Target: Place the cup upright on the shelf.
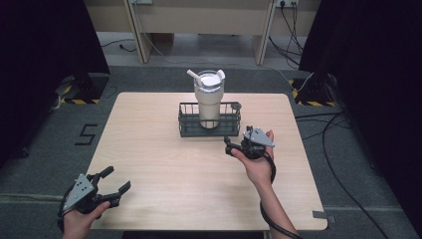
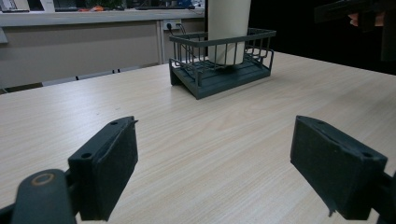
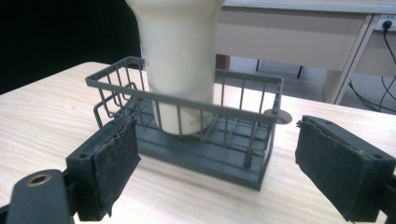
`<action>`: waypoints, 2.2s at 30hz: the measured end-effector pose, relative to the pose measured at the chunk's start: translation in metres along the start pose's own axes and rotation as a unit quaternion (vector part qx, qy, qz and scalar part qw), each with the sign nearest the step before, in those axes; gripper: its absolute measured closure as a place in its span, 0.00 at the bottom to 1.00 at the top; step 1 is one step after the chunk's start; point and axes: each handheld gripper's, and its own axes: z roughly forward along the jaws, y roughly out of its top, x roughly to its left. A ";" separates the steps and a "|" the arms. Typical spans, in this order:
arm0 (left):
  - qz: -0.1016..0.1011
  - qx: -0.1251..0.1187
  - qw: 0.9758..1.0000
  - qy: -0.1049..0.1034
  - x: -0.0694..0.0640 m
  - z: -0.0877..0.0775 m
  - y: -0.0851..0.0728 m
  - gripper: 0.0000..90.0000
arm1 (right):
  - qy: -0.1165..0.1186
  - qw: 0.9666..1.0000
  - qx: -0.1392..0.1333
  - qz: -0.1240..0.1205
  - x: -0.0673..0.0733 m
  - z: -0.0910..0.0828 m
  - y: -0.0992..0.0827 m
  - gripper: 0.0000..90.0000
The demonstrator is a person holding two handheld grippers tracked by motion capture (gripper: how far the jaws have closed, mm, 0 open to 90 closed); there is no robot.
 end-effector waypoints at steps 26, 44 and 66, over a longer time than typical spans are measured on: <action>0.000 0.001 1.000 0.003 0.000 0.000 0.000 0.16 | -0.014 1.000 0.013 0.008 -0.007 -0.041 -0.032 0.16; -0.003 0.001 1.000 0.005 0.000 0.000 0.000 0.16 | -0.032 0.999 0.020 0.011 -0.018 -0.064 -0.042 0.16; -0.003 0.002 1.000 0.007 0.000 0.000 -0.001 0.16 | -0.064 0.997 0.031 0.025 -0.033 -0.101 -0.067 0.16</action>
